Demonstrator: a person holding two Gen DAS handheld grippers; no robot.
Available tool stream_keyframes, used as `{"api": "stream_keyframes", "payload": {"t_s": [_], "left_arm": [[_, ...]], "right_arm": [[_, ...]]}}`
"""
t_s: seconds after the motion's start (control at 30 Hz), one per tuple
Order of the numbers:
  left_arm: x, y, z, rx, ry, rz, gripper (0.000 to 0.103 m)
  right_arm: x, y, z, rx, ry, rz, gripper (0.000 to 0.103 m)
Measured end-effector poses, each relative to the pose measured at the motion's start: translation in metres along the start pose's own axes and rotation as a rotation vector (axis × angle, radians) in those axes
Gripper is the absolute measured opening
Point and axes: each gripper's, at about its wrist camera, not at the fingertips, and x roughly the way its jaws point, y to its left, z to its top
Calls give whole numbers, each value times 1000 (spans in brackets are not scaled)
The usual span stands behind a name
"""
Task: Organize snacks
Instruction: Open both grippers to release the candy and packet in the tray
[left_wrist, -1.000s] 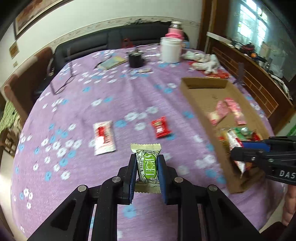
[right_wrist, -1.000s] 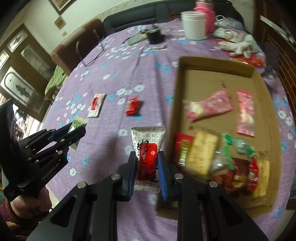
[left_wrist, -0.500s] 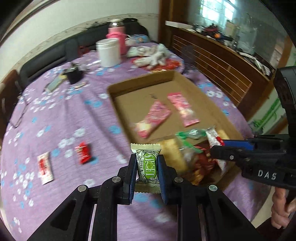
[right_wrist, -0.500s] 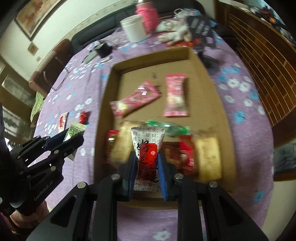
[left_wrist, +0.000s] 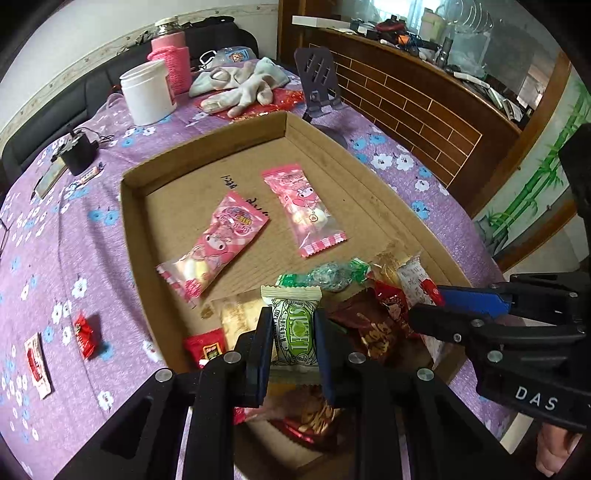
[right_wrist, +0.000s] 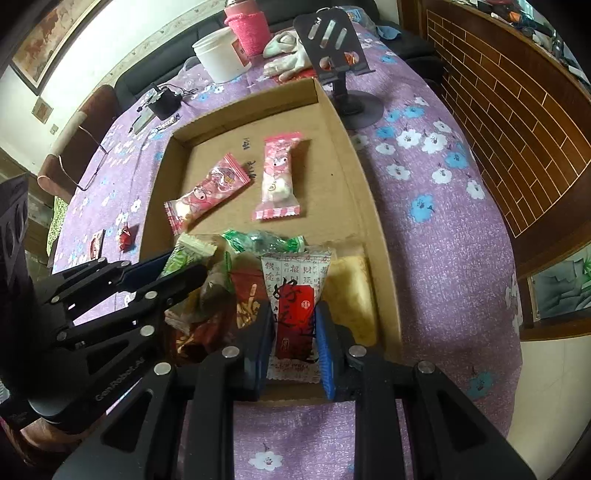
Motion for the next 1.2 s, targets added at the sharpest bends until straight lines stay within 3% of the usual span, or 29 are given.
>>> {"api": "stream_keyframes", "payload": {"t_s": [0.53, 1.13, 1.2], "left_arm": [[0, -1, -9, 51, -13, 63, 22], [-9, -11, -11, 90, -43, 99, 22], [-11, -11, -11, 91, -47, 102, 23]], "right_arm": [[11, 6, 10, -7, 5, -11, 26], [-3, 7, 6, -5, -32, -28, 26], [-4, 7, 5, -3, -34, -30, 29]]}}
